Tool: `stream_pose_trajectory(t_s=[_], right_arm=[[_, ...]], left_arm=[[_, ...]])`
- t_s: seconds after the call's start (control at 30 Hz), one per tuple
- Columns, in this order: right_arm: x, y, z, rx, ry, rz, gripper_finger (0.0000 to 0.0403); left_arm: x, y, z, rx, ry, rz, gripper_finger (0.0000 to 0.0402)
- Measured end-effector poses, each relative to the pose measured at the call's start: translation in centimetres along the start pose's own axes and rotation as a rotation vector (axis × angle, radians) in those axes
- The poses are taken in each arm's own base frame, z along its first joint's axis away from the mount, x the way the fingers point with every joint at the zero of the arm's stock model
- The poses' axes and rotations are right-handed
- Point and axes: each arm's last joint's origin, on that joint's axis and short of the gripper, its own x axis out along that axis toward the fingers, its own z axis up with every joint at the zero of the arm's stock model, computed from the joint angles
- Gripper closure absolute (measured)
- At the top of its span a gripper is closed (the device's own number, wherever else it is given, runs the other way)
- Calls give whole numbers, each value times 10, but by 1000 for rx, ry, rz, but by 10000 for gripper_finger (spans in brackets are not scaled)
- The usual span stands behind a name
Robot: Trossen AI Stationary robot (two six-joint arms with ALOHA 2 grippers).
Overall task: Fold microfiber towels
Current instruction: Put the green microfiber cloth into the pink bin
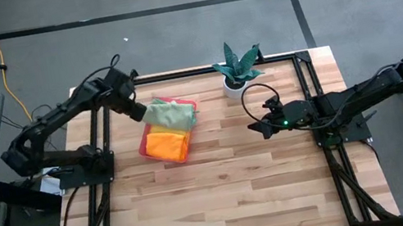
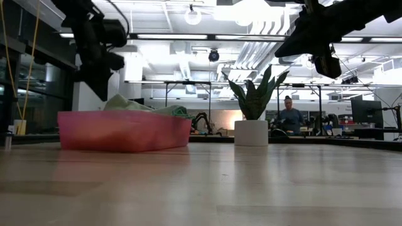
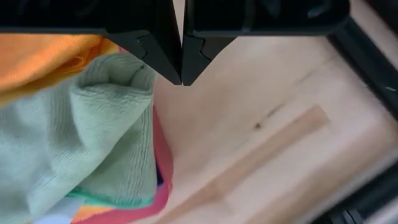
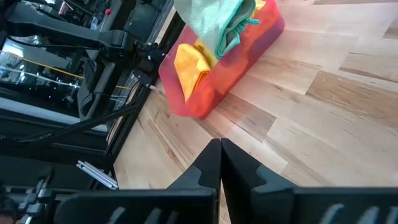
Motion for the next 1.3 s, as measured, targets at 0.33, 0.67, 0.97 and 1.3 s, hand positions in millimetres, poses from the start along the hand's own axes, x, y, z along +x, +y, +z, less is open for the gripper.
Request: stream_pose_trajectory(t_s=[0.33, 0.67, 0.97, 1.3], right_arm=[[0, 0, 0, 11, 0, 0, 403], [0, 0, 0, 11, 0, 0, 403], [0, 0, 0, 12, 0, 1, 403], [0, 1, 0, 15, -4, 9, 403]], left_arm=[[22, -6, 4, -69, -90, -129, 402], [56, -36, 15, -19, -56, -162, 402], [64, -40, 15, -22, -66, -10, 401], [64, -42, 13, -32, -33, 23, 402]])
